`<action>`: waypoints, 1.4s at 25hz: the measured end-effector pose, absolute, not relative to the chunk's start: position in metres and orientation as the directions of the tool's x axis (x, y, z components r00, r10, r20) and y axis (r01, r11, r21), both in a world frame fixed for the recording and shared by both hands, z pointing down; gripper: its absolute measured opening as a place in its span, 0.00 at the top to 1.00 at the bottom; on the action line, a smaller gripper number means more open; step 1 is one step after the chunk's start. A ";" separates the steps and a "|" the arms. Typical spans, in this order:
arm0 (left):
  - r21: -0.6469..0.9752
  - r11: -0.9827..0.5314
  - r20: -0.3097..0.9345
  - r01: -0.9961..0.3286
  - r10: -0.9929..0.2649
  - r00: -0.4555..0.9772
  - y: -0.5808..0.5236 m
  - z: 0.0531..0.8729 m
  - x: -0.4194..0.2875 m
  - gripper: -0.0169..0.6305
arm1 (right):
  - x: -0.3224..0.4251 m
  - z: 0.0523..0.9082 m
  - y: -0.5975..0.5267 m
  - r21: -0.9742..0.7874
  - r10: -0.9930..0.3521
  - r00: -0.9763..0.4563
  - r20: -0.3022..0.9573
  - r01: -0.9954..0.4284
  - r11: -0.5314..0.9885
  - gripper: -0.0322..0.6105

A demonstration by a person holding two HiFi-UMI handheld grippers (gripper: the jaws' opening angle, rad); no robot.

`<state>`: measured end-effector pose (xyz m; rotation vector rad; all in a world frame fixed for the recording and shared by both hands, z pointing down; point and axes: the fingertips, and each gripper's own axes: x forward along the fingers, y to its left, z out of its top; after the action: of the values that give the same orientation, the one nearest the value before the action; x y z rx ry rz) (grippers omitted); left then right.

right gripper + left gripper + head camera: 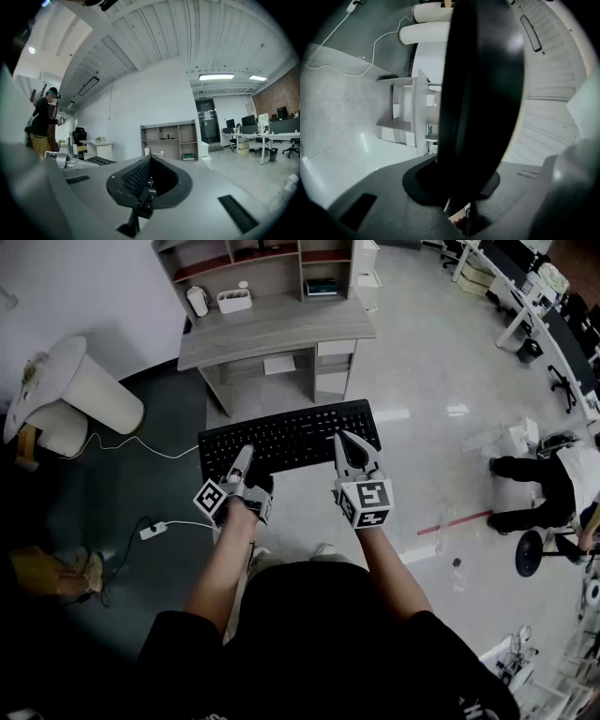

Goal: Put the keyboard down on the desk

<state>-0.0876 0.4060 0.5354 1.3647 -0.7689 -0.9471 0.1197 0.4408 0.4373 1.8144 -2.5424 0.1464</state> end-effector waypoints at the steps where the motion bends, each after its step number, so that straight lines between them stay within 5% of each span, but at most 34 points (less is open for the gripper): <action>1: 0.993 -0.038 -0.082 0.108 -0.892 0.445 0.408 0.535 -0.084 0.83 | 0.123 0.438 0.443 -0.063 -0.942 -0.328 0.067 -0.944 0.324 0.93; 20: 0.990 -0.025 -0.084 0.136 -0.892 0.445 0.390 0.545 -0.056 0.83 | 0.136 0.464 0.438 -0.122 -0.887 -0.455 0.076 -0.887 0.445 0.93; 35: 0.985 0.004 -0.073 0.170 -0.894 0.443 0.240 0.588 -0.083 0.83 | 0.120 0.489 0.286 -0.143 -0.909 -0.379 0.174 -0.923 0.357 0.93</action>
<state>-0.0830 0.2401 0.5880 1.2969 -0.7300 -0.9621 0.1203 0.2857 0.4895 1.7128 -2.5344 0.3345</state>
